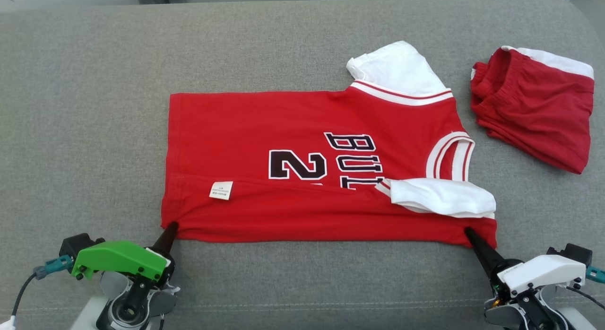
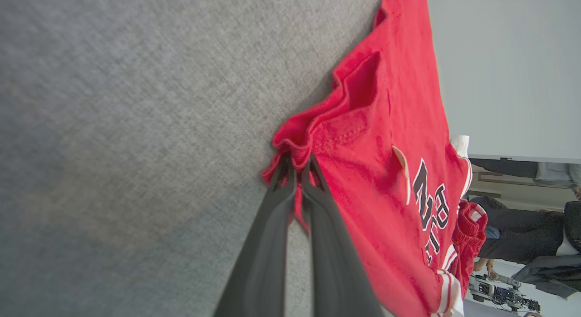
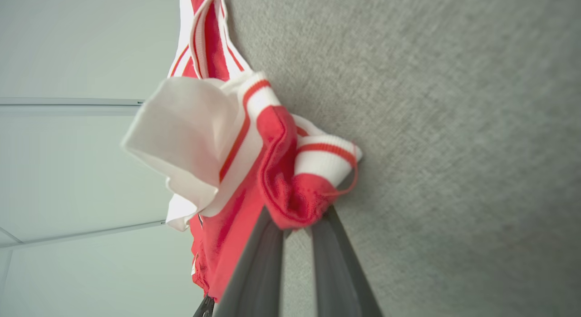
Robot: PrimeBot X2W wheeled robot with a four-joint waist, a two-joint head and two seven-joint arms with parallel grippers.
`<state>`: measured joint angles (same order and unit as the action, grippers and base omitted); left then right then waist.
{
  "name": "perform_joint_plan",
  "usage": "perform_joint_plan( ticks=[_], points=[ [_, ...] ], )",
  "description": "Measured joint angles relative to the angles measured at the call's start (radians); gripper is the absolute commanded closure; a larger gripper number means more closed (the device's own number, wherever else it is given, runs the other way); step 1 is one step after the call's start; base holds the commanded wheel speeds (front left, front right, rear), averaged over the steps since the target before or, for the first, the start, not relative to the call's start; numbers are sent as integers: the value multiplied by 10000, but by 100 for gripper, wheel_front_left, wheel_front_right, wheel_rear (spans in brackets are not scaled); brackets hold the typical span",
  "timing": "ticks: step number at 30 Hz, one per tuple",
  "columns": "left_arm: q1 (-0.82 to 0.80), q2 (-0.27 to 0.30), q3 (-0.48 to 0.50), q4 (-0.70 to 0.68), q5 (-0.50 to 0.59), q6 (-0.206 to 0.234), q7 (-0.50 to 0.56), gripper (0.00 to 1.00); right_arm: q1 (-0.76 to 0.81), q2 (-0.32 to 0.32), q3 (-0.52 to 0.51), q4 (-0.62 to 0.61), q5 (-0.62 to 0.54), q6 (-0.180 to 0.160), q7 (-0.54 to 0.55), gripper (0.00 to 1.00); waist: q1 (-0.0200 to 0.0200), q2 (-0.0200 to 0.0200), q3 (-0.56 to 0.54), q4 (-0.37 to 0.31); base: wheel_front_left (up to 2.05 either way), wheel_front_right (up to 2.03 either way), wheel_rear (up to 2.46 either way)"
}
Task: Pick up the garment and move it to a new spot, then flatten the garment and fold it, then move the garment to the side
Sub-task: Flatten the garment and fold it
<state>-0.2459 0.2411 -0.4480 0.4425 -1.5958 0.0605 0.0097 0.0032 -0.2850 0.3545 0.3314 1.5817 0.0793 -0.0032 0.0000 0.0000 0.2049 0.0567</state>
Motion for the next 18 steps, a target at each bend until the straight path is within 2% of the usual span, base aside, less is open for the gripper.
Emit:
perform_joint_plan(
  ticks=[7,10,12,15,18],
  points=[
    [59,27,-21,-174,0,2,-17,100,15,-949,244,50,-190,-15,784,100,0,0,-299,116,0,0,0],
    [283,31,-35,-337,-4,12,-17,100,14,-1250,174,15,-221,-36,936,99,0,0,-415,155,0,0,0],
    [460,13,-27,-433,-42,12,-19,100,13,-1361,90,-35,-249,-104,945,99,0,0,-453,178,0,0,0],
    [601,-132,6,-581,-138,12,-105,100,14,-1373,-67,-63,-244,-105,966,92,0,0,-488,232,0,0,0],
    [682,-290,113,-690,-222,10,-219,100,26,-1356,-94,-121,-228,-104,966,93,0,0,-509,288,0,0,0]
  ],
)
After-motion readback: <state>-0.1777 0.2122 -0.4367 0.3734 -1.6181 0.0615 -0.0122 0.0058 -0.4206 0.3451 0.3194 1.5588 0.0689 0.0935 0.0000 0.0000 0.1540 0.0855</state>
